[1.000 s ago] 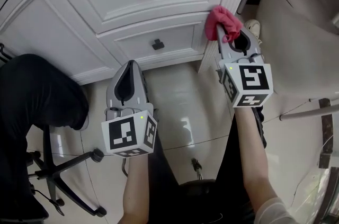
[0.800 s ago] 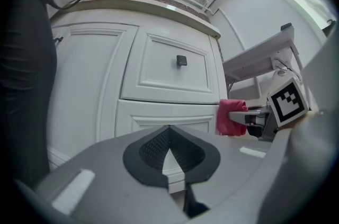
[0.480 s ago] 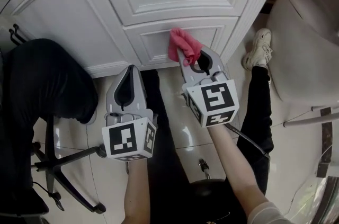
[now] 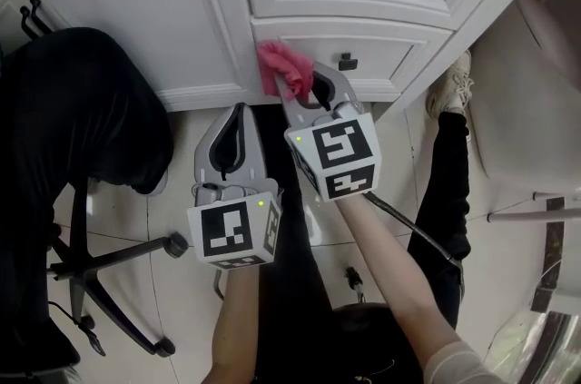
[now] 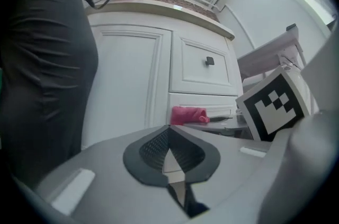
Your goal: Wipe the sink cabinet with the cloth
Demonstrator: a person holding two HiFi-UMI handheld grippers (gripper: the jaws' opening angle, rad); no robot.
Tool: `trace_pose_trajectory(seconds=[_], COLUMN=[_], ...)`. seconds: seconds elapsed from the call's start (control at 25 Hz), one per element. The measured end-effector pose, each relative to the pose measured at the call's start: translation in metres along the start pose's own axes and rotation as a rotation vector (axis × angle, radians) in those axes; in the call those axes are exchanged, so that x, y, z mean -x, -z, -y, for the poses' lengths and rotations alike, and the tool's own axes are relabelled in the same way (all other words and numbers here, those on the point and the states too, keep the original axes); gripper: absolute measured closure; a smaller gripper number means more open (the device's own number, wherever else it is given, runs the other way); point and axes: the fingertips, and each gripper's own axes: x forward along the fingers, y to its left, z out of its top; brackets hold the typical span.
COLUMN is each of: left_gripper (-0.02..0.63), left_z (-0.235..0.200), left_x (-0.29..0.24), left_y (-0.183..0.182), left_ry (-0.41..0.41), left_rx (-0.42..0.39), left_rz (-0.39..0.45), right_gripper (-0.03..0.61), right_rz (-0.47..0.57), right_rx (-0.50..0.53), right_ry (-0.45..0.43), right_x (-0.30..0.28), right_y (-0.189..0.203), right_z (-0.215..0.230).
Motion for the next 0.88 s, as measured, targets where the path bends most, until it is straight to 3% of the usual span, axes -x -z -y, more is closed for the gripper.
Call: trace_pose_trajectory(seconds=[0.2, 0.36, 0.52, 0.72, 0.88], left_gripper=[0.598, 0.599, 0.598, 0.599, 0.598], left_z=[0.039, 0.069, 0.11, 0.149, 0.17], left_x=[-0.022, -0.039, -0.052, -0.063, -0.073], left_y=[0.004, 0.003, 0.0, 0.003, 0.003], left_ry=[0.05, 0.072, 0.113, 0.167, 0.165], left_rx=[0.032, 0.022, -0.011, -0.06, -0.053], left_rz=[0.0, -0.002, 0.004, -0.006, 0.007], right_gripper=[0.514, 0.514, 0.514, 0.514, 0.514], right_rz=[-0.01, 0.01, 0.002, 0.004, -0.013], right_rx=[0.004, 0.022, 0.039, 0.019, -0.054], right_ry=[0.107, 0.103, 0.217, 0.293, 0.437], right_x=[0.036, 0.061, 0.084, 0.122, 0.159], right_y=[0.006, 0.007, 0.016, 0.031, 0.051], right_z=[0.058, 0.089, 0.146, 0.195, 0.249])
